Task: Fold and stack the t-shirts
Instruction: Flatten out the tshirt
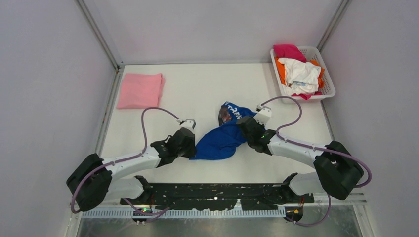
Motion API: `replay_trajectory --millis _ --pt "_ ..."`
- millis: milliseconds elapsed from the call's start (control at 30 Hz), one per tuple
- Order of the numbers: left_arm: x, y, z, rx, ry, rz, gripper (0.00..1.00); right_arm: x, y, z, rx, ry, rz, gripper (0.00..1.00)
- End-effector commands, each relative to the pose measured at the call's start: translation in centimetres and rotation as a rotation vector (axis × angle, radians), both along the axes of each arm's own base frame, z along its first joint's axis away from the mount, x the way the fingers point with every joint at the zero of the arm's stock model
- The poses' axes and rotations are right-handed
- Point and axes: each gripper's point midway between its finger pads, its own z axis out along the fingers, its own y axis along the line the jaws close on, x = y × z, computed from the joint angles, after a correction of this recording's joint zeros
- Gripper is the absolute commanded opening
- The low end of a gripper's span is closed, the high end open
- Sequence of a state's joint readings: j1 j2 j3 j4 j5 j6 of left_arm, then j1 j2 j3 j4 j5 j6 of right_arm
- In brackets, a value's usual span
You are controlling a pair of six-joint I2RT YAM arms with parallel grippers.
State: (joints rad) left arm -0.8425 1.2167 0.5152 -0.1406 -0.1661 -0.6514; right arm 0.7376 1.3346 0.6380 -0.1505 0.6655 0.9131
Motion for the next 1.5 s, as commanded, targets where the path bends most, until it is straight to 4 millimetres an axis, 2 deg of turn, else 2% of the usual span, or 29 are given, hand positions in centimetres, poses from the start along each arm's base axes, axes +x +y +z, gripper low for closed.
replay_trajectory --millis 0,33,67,100,167,333,400,500,600,633,667,767,867,900,933,967,1000,1033,1100,1233,1367,1467 --pt "1.4 1.1 1.9 0.014 -0.093 0.073 0.00 1.2 -0.9 2.8 -0.020 -0.086 -0.043 0.08" --pt "1.8 1.6 2.4 0.028 -0.114 0.092 0.00 0.9 -1.4 2.9 -0.041 -0.081 -0.039 0.06" --pt "2.2 2.0 3.1 0.041 -0.137 0.114 0.00 0.8 -1.8 4.1 -0.055 -0.107 -0.029 0.06" --pt "2.5 2.7 3.9 0.057 -0.160 0.141 0.00 0.5 -2.4 4.4 -0.076 -0.109 -0.026 0.05" --pt "3.5 3.7 5.9 0.080 -0.214 0.194 0.00 0.1 -3.9 7.5 -0.086 -0.184 -0.027 0.05" --pt "6.9 6.1 12.4 0.068 -0.354 0.318 0.00 -0.2 -8.9 12.8 -0.172 -0.316 -0.052 0.05" --pt "8.4 7.2 16.1 0.047 -0.423 0.376 0.00 0.2 -10.4 16.0 -0.165 -0.402 -0.060 0.05" --pt "9.6 9.0 21.9 0.043 -0.549 0.431 0.00 0.0 -11.9 21.1 -0.181 -0.513 -0.037 0.05" --pt "9.5 11.0 28.3 0.043 -0.689 0.464 0.00 -0.8 -13.1 27.6 -0.192 -0.641 -0.052 0.05" --pt "9.2 11.6 30.3 0.033 -0.733 0.474 0.00 -1.1 -13.1 29.0 -0.211 -0.665 -0.030 0.05" --pt "8.8 12.2 32.3 0.021 -0.775 0.483 0.00 -1.7 -13.3 31.6 -0.200 -0.715 -0.031 0.05" --pt "6.9 14.2 37.8 -0.047 -0.902 0.513 0.00 -3.4 -13.3 36.5 -0.189 -0.813 0.011 0.05" --pt "4.4 15.5 42.6 -0.138 -1.017 0.488 0.00 -6.5 -13.5 41.9 -0.145 -0.940 0.058 0.05" --pt "3.4 15.8 44.0 -0.166 -1.050 0.468 0.00 -7.2 -12.9 42.9 -0.132 -0.970 0.106 0.05" --pt "2.2 16.0 45.8 -0.206 -1.087 0.438 0.00 -8.8 -12.8 44.8 -0.109 -1.017 0.141 0.05" --pt "1.2 16.3 47.1 -0.231 -1.114 0.419 0.00 -9.6 -12.8 45.6 -0.096 -1.040 0.155 0.05" --pt "0.2 16.6 48.2 -0.256 -1.140 0.396 0.00 -11.4 -12.8 47.2 -0.069 -1.091 0.186 0.05" --pt "-0.9 16.9 49.2 -0.281 -1.167 0.369 0.00 -12.2 -12.8 47.8 -0.057 -1.111 0.203 0.05" --pt "-3.1 17.3 50.9 -0.334 -1.218 0.313 0.00 -15.5 -12.9 50.3 -0.015 -1.192 0.257 0.05" --pt "-8.1 18.3 53.5 -0.451 -1.310 0.200 0.00 -20.3 -12.3 53.2 0.039 -1.295 0.387 0.05" --pt "-11.7 18.4 54.8 -0.536 -1.357 0.089 0.00 -22.5 -11.8 55.0 0.069 -1.332 0.461 0.05" --pt "-12.8 18.0 55.2 -0.563 -1.363 0.033 0.00 -22.8 -11.8 55.7 0.078 -1.335 0.465 0.05"
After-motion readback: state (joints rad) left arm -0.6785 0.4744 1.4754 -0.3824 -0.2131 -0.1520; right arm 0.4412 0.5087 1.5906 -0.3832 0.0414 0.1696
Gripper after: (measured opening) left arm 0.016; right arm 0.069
